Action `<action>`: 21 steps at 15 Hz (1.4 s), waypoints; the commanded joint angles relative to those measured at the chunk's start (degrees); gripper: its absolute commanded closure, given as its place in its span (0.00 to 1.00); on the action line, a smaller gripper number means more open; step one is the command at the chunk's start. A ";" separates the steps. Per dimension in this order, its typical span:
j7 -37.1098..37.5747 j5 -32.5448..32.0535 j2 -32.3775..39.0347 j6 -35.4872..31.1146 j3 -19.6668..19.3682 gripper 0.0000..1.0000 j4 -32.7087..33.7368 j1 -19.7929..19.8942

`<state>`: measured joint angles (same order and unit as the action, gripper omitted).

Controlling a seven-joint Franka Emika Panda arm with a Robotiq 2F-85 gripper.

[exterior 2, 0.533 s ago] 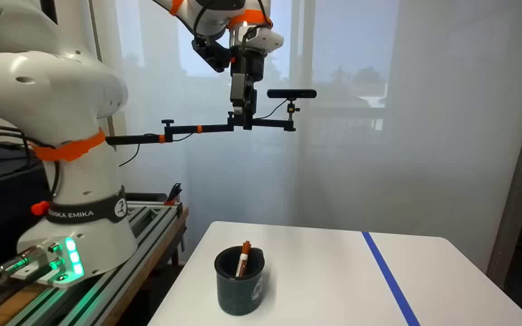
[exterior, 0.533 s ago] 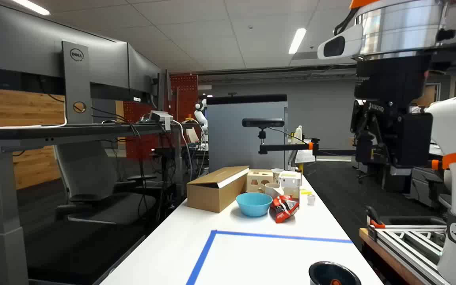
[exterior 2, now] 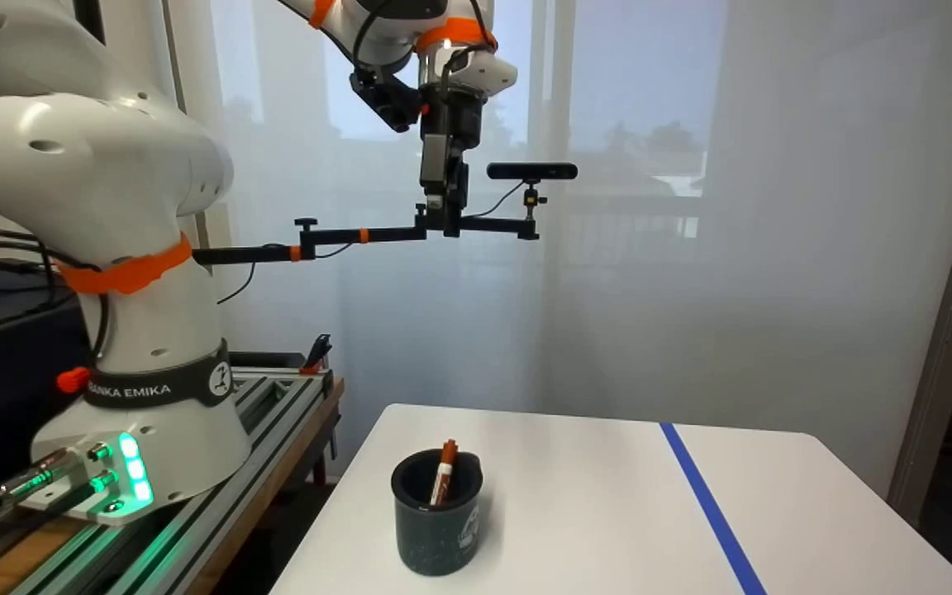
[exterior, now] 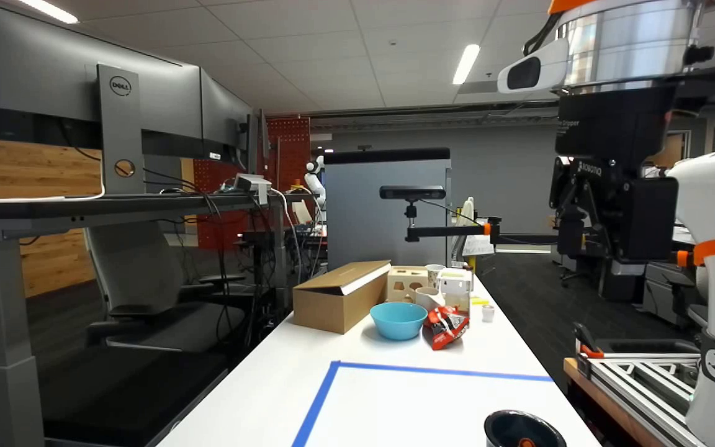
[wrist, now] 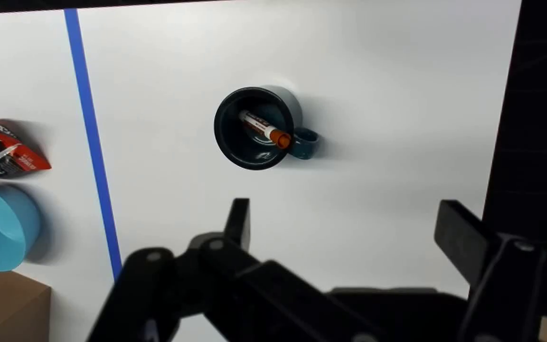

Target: Remove the marker from the cup and put it on the table

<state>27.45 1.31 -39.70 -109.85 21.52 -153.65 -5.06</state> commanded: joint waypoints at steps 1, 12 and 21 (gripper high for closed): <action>0.50 -0.59 0.23 0.07 -0.84 0.00 0.06 -0.89; 0.50 -0.59 0.23 0.07 -0.84 0.00 0.06 -0.89; -6.71 -1.95 1.59 -2.96 -3.56 0.00 -0.59 -1.58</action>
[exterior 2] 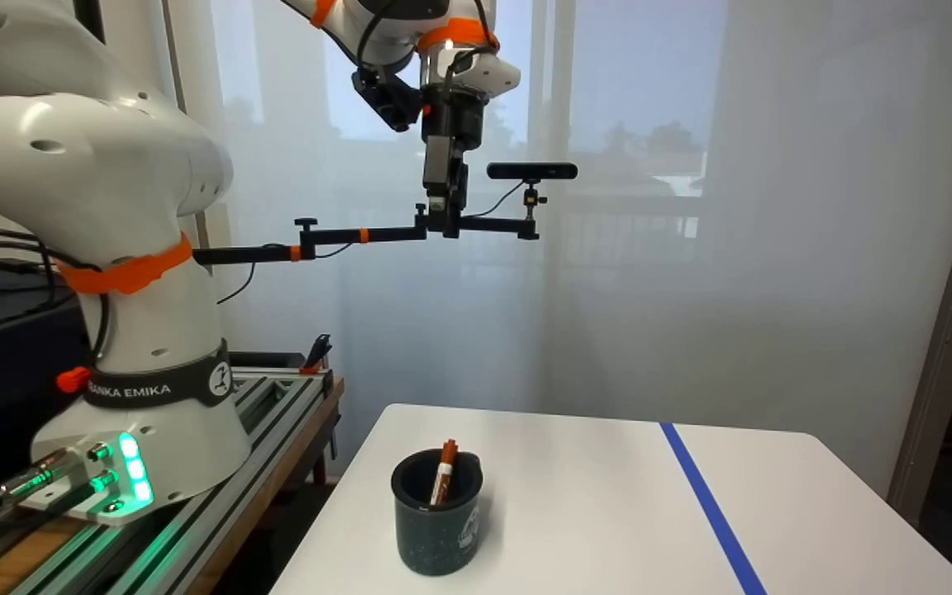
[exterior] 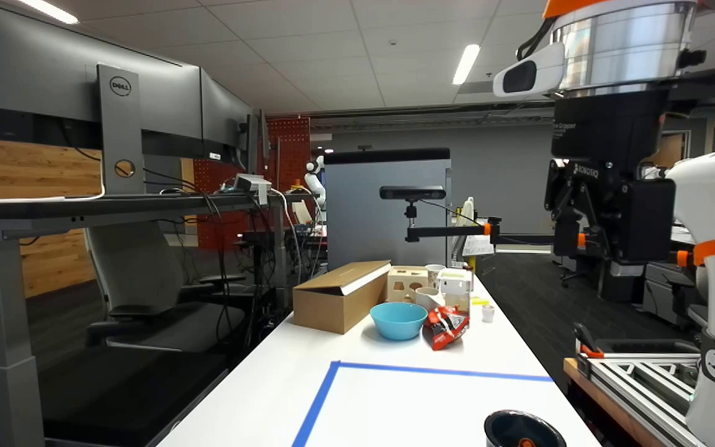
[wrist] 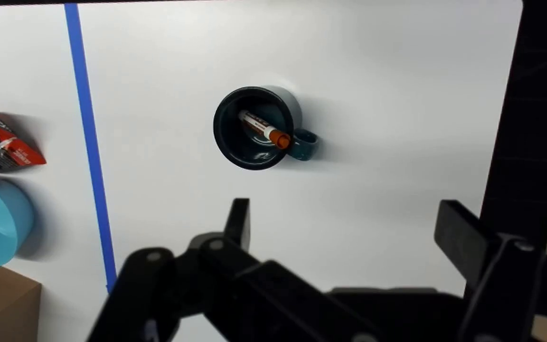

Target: Remove the marker from the cup and put it on the table

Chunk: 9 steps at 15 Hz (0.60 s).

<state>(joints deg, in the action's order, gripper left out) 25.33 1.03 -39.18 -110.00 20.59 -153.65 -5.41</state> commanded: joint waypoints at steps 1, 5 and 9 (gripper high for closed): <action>-9.10 -1.26 1.64 -3.47 -4.83 0.00 -0.72 -2.03; -24.92 -0.04 4.00 -6.41 -12.95 0.00 -2.07 -3.15; -40.34 0.42 6.31 -6.91 -20.46 0.00 -6.38 -3.37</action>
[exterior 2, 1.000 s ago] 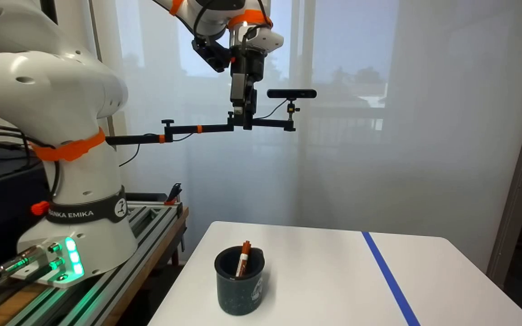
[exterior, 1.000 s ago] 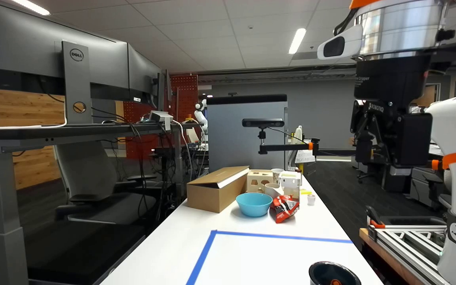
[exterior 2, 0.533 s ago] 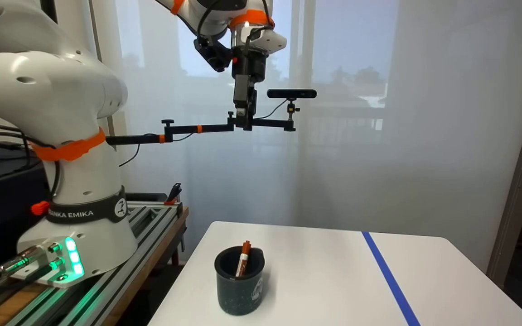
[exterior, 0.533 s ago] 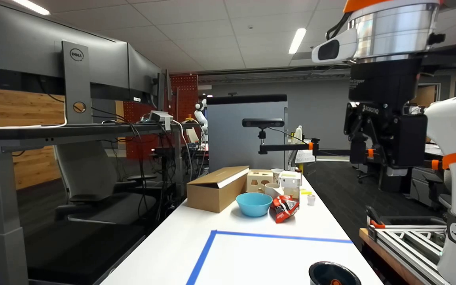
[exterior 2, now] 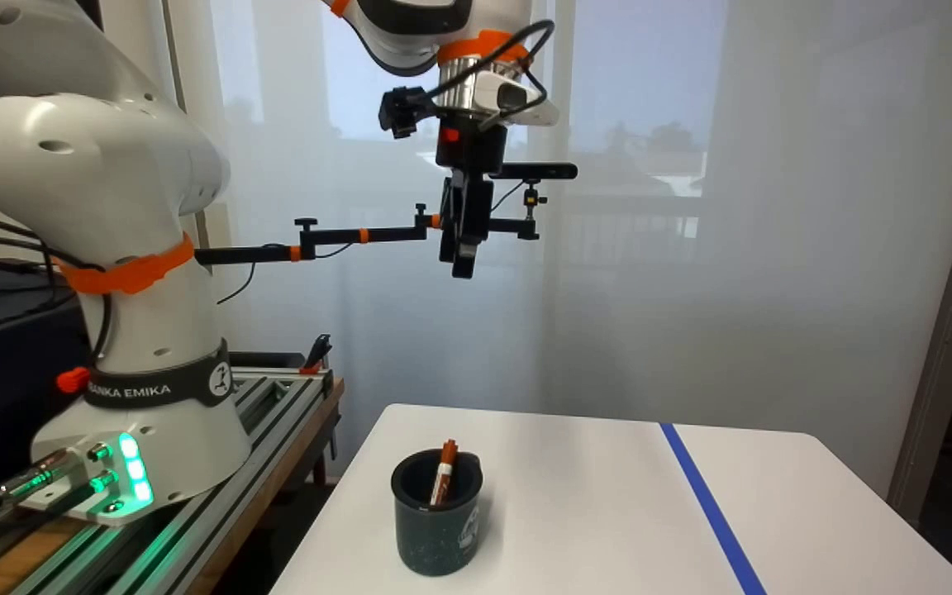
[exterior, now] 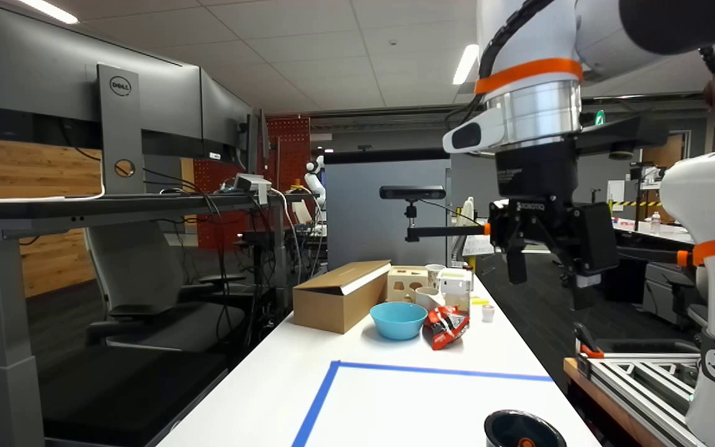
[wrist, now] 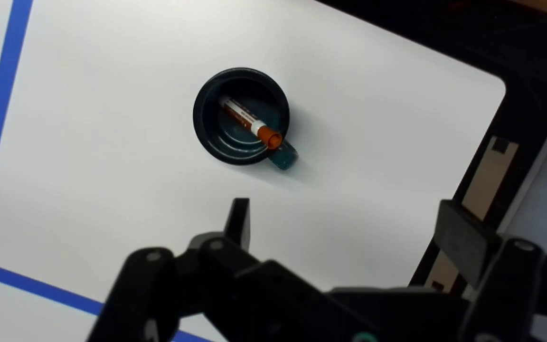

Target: Remove the marker from the cup and put it on the table

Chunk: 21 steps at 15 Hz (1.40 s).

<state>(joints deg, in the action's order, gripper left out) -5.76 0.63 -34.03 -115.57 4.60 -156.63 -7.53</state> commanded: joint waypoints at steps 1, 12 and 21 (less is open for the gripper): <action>-3.47 -0.01 0.52 0.18 -1.90 0.00 -0.85 -0.19; -17.39 -0.92 0.65 -15.00 -4.25 0.00 -0.64 -4.12; -42.81 8.00 4.01 -22.58 -18.81 0.00 -0.76 -8.99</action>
<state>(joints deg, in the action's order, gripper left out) -41.29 4.36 -31.61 -137.57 -10.58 -157.46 -15.11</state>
